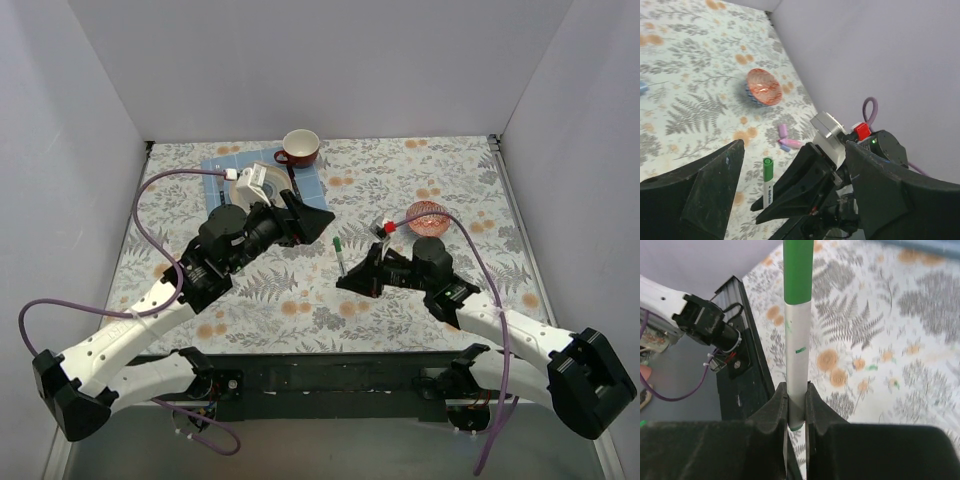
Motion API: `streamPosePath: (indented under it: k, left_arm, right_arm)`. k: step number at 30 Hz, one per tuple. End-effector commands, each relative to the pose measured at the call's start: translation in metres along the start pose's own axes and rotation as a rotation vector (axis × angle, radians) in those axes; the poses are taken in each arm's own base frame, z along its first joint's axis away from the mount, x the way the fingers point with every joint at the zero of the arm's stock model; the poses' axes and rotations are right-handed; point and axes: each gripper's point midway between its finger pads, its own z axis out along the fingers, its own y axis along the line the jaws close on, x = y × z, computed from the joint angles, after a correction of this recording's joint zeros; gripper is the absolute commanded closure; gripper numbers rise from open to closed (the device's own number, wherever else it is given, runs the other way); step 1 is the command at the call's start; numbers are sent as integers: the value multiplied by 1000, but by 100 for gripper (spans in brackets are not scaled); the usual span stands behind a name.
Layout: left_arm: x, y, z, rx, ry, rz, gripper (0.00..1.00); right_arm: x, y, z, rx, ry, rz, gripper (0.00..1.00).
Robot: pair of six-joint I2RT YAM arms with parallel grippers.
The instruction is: Insert the pens into the pen caps
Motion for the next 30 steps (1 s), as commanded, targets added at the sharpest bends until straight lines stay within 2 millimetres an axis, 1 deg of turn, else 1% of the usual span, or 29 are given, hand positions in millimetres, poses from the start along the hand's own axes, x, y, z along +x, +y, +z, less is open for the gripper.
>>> streamPosePath:
  k: [1, 2, 3, 4, 5, 6, 7, 8, 9, 10, 11, 12, 13, 14, 15, 16, 18, 19, 20, 21, 22, 24, 27, 30]
  left_arm:
    - [-11, 52, -17, -240, -65, 131, 14]
    - [-13, 61, -21, -283, -84, 151, 12]
    - [-16, 69, -28, -319, -97, 171, 9]
    - [-16, 79, -32, -359, -104, 206, 5]
    - [-19, 96, -39, -437, -139, 225, 3]
    - [-17, 106, -44, -473, -142, 241, 2]
    - [-21, 110, -51, -494, -170, 244, 2]
    - [-19, 124, -57, -546, -185, 254, 2]
    - [-18, 128, -61, -561, -194, 253, 2]
    - [-20, 128, -67, -556, -208, 250, 2]
    - [-18, 131, -69, -561, -207, 252, 2]
    - [-14, 134, -73, -567, -196, 255, 2]
    - [-13, 134, -75, -567, -191, 249, 2]
    - [-13, 133, -78, -558, -191, 252, 2]
    - [-12, 136, -81, -571, -186, 256, 2]
    - [-13, 138, -84, -583, -191, 257, 2]
    - [-13, 144, -90, -616, -202, 255, 2]
    - [-13, 145, -92, -625, -204, 254, 2]
    - [-13, 146, -93, -630, -204, 249, 2]
    - [-11, 148, -94, -635, -198, 248, 2]
    - [-9, 150, -94, -641, -193, 249, 2]
    - [-6, 152, -93, -645, -183, 247, 2]
    - [-1, 153, -91, -643, -145, 269, 2]
    - [4, 162, -90, -688, -107, 312, 2]
  right_arm:
    - [18, -21, 1, 166, -17, 184, 99]
    - [23, -26, 2, 202, -4, 208, 99]
    - [28, -25, 6, 229, 30, 230, 99]
    - [33, -37, 9, 310, 42, 250, 97]
    - [35, -40, 12, 346, 56, 251, 96]
    - [40, -37, 18, 368, 81, 247, 94]
    - [42, -49, 22, 454, 104, 260, 92]
    - [45, -52, 25, 484, 123, 272, 91]
    - [49, -52, 29, 509, 146, 285, 89]
    - [55, -64, 31, 580, 169, 307, 89]
    - [60, -69, 30, 618, 180, 318, 89]
    - [64, -71, 31, 644, 190, 320, 87]
    - [67, -78, 33, 681, 194, 317, 86]
    - [72, -80, 33, 706, 206, 339, 84]
    - [76, -80, 34, 721, 221, 343, 81]
    - [84, -85, 34, 761, 244, 348, 80]
    - [91, -83, 33, 811, 294, 358, 80]
    - [99, -86, 33, 845, 314, 361, 80]
    - [97, -84, 36, 852, 316, 364, 79]
    - [105, -81, 33, 874, 344, 378, 77]
    - [111, -82, 33, 895, 362, 377, 75]
    - [119, -77, 31, 915, 397, 397, 70]
    - [134, -73, 26, 935, 435, 415, 68]
    - [140, -73, 24, 950, 449, 439, 65]
